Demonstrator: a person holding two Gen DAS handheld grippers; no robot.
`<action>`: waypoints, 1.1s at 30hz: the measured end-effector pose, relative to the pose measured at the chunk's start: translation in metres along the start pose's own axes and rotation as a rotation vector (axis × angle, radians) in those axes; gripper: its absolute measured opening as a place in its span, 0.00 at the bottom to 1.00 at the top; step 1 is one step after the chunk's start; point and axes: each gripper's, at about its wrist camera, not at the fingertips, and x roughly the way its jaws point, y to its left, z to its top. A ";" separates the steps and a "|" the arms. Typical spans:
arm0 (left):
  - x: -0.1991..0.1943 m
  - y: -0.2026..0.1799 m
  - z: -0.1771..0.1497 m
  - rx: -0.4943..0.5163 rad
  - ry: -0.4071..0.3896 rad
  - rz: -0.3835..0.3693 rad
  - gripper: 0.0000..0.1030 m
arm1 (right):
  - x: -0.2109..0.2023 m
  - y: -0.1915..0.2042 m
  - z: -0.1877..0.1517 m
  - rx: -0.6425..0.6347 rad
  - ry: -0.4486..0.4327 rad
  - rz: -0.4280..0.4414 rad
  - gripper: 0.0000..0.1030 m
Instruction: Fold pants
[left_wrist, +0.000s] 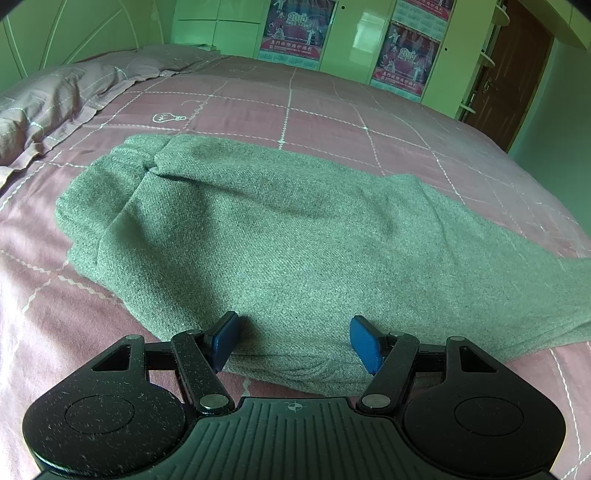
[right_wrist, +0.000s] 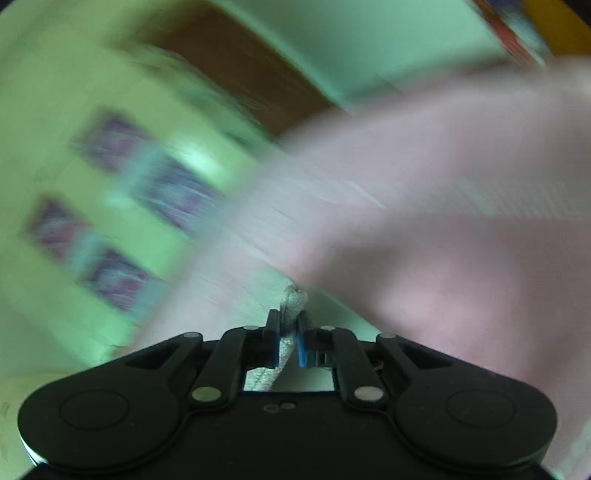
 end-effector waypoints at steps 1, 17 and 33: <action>0.000 0.000 0.000 0.003 0.000 -0.001 0.65 | 0.003 -0.013 -0.003 0.041 0.016 -0.001 0.01; -0.001 0.000 0.000 0.000 -0.001 -0.001 0.65 | 0.000 -0.022 -0.017 0.110 0.042 0.036 0.01; -0.001 0.000 -0.001 0.003 -0.004 -0.002 0.65 | -0.025 -0.035 -0.027 0.145 0.021 0.042 0.30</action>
